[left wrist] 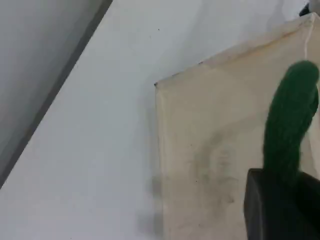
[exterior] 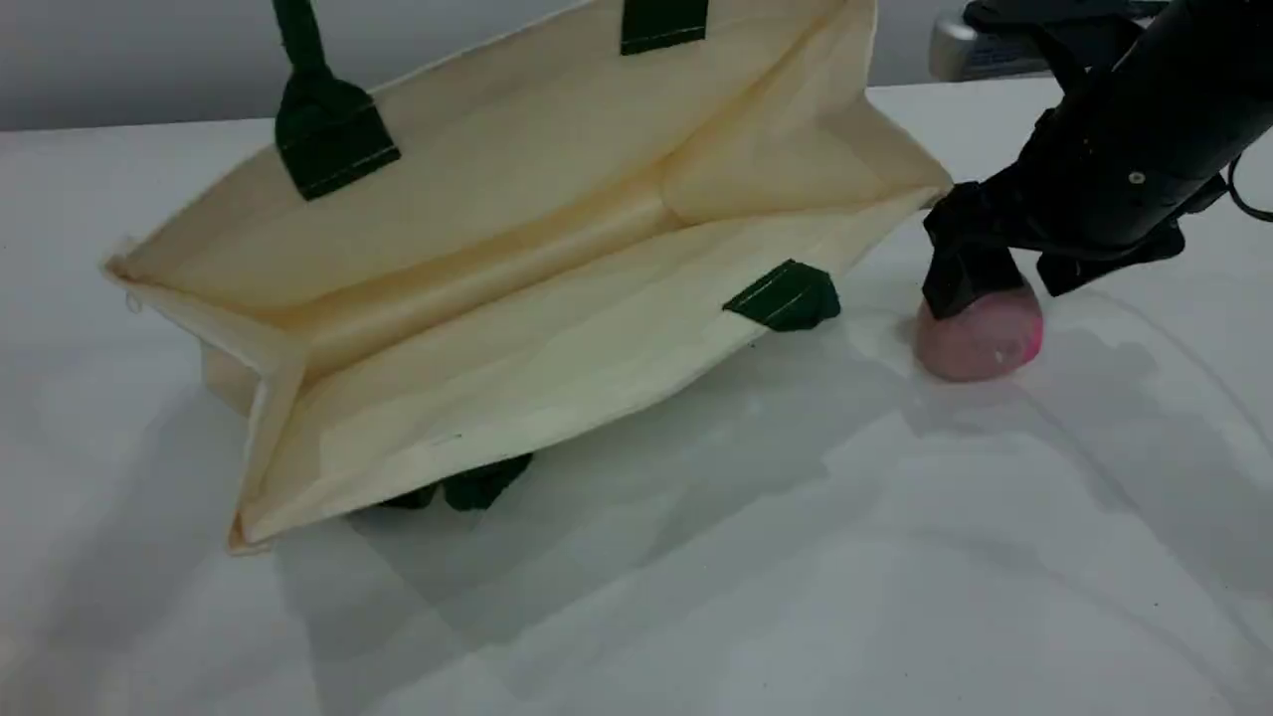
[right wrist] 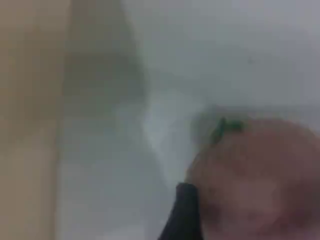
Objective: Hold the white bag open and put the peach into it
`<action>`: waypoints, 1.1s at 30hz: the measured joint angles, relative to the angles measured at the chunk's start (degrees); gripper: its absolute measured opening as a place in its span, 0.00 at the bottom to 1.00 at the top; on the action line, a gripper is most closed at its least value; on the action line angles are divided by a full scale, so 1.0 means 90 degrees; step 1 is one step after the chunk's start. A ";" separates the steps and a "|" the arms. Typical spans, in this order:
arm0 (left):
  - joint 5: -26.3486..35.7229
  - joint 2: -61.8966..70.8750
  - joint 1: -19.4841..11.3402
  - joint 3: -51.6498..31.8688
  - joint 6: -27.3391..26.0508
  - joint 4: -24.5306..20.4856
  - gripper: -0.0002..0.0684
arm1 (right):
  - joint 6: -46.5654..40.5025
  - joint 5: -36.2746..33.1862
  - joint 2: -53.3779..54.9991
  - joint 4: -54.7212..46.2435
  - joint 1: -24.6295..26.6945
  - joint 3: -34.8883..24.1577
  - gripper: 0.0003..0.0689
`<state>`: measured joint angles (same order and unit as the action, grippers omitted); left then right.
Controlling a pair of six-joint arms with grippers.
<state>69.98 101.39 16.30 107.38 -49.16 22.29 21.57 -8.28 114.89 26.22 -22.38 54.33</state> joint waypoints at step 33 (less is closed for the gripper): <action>0.0000 0.0000 0.0000 0.0006 0.0013 0.0000 0.14 | 0.0000 -0.0256 0.0376 0.0105 0.0021 0.0305 0.45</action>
<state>69.98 101.39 16.30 107.43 -49.04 22.29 21.57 -10.59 118.28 27.17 -22.19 57.07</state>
